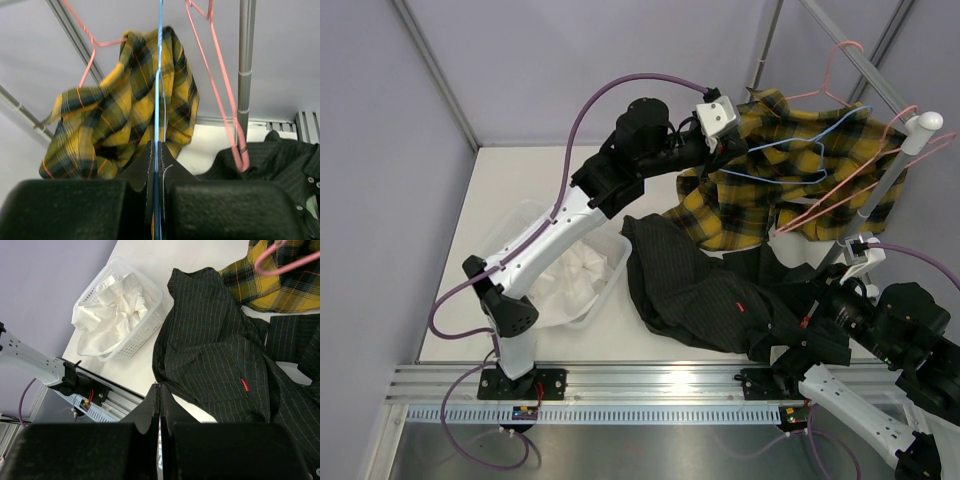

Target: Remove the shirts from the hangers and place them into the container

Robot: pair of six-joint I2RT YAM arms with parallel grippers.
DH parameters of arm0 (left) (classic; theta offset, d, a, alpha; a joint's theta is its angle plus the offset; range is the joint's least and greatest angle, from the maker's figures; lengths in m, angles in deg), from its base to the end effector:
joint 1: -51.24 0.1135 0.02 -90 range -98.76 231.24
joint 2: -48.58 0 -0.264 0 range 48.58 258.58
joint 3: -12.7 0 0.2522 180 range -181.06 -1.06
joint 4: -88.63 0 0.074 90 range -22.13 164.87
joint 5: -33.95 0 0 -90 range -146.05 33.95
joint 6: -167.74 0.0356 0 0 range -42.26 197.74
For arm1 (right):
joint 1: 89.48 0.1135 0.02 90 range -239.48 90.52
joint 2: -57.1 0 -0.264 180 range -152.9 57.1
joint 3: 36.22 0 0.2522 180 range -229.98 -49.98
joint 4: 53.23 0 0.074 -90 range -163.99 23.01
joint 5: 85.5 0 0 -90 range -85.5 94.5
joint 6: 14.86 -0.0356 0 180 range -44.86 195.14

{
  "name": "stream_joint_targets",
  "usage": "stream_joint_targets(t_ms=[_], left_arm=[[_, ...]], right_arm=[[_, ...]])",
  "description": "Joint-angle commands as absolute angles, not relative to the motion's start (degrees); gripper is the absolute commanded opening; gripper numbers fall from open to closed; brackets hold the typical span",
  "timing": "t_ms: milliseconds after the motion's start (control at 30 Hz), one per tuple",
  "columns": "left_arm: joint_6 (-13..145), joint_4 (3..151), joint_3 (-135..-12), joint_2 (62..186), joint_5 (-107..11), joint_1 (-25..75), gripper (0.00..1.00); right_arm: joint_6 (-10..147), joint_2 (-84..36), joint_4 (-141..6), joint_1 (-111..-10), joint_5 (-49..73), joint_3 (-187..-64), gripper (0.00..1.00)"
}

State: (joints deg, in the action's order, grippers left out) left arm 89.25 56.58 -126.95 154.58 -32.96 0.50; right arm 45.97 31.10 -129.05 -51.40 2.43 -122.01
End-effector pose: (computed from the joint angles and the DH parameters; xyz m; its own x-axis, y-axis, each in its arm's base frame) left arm 0.2483 -0.3258 0.5100 0.2089 0.0344 -0.9773 0.9375 0.2773 0.2102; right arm 0.0125 0.0082 0.4169 -0.4769 0.2451 -0.8441 -0.4084 0.7886 0.4597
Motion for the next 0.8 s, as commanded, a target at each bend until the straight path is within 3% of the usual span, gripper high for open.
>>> stream_joint_targets(t_ms=[0,467,767], left_arm=[[88.9,64.1,-122.8,147.1,-35.3,0.7,0.00],[90.2,64.6,-119.4,141.0,-37.6,0.6,0.00],[86.8,64.6,-131.0,151.0,-34.4,0.6,0.00]], right_arm=[[46.9,30.6,-128.5,-51.4,2.5,-123.5,0.00],[46.9,30.1,-126.2,-51.5,4.1,-121.2,0.00],[46.9,30.5,-128.4,-51.4,3.1,-124.1,0.00]])
